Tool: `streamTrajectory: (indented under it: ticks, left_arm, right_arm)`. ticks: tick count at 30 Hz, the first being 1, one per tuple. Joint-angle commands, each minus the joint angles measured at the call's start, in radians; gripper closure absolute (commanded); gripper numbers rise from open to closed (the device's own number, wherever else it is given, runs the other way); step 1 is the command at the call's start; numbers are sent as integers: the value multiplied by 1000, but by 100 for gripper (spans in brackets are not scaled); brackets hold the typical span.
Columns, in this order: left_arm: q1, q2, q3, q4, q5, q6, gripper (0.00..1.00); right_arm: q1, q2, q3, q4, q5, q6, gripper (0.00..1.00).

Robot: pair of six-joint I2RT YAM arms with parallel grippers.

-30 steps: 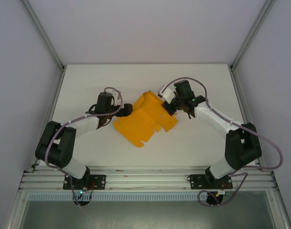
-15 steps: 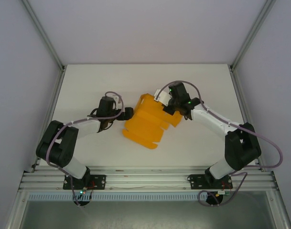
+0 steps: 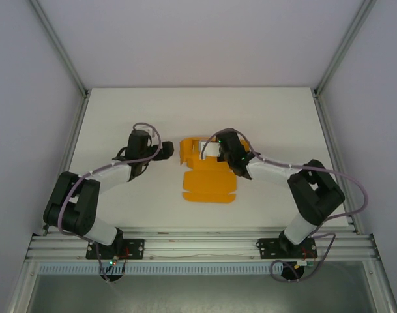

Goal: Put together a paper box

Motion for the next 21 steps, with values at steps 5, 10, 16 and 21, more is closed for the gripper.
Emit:
streamTrajectory:
  ticks: [5, 10, 16, 21]
  left_arm:
    - [7, 5, 79, 15, 97, 120, 0]
    - [7, 81, 130, 39, 138, 106, 2]
    - [-4, 152, 124, 75, 201, 81, 8]
    - [-49, 162, 94, 95, 211, 99, 14]
  right_arm:
    - [0, 12, -32, 342, 55, -105, 100]
    - [6, 61, -58, 364, 53, -160, 100]
    - [28, 189, -160, 720, 100, -256, 100]
    - [32, 208, -185, 755, 101, -240, 100]
